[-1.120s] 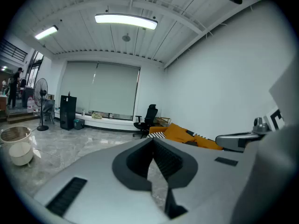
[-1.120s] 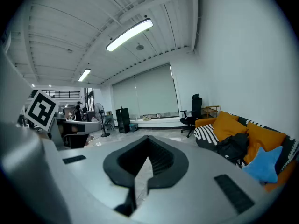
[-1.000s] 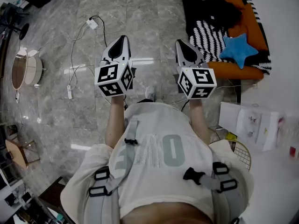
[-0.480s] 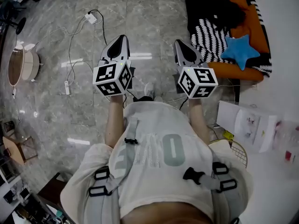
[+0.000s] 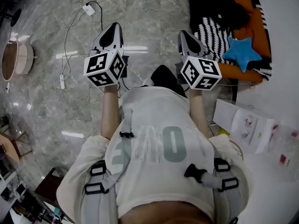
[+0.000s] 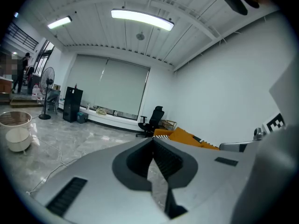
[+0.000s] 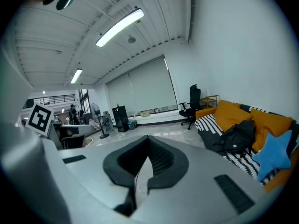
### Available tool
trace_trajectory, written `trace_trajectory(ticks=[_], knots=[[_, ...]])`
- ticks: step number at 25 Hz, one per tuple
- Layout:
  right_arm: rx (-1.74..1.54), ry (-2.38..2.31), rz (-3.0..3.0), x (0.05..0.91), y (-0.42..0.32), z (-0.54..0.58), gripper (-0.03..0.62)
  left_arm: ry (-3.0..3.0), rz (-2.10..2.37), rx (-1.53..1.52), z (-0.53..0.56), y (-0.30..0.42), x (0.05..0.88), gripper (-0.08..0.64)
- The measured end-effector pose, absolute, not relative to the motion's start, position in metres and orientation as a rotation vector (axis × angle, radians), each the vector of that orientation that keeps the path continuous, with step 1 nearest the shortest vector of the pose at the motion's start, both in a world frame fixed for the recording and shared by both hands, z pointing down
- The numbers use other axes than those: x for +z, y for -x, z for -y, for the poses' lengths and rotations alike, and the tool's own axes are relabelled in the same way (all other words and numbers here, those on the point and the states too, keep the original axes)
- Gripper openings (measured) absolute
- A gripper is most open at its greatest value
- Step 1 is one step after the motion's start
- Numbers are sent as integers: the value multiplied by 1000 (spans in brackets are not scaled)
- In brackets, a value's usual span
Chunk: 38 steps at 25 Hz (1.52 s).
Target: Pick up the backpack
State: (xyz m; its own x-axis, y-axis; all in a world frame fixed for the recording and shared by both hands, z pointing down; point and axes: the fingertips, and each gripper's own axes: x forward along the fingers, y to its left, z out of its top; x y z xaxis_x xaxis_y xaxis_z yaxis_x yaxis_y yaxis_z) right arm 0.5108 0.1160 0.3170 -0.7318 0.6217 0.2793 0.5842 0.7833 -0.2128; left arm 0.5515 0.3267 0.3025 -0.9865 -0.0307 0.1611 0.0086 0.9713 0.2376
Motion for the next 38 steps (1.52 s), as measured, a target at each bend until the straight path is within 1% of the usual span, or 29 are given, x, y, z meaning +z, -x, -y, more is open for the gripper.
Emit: trace_trajectory(ticks=[8,16,23,31,38], knots=[[168,955,2691,310,-451,-132,8,25,2980,-333,-358,-496,303,20],[201,1022,2656,351,-359,-169,8,18,2989,-321,-370,-414,342,20],[165,1076,2591,336,-234,-211,8,138,2936,-398,-423,-300,347,20],[119,1074,2613,308,-55,-239,8,136,2948,-428,-456,-142,320,20],[96,1079,2573,312,29,-260,8,114,2936,-476,-468,-57,318,20]])
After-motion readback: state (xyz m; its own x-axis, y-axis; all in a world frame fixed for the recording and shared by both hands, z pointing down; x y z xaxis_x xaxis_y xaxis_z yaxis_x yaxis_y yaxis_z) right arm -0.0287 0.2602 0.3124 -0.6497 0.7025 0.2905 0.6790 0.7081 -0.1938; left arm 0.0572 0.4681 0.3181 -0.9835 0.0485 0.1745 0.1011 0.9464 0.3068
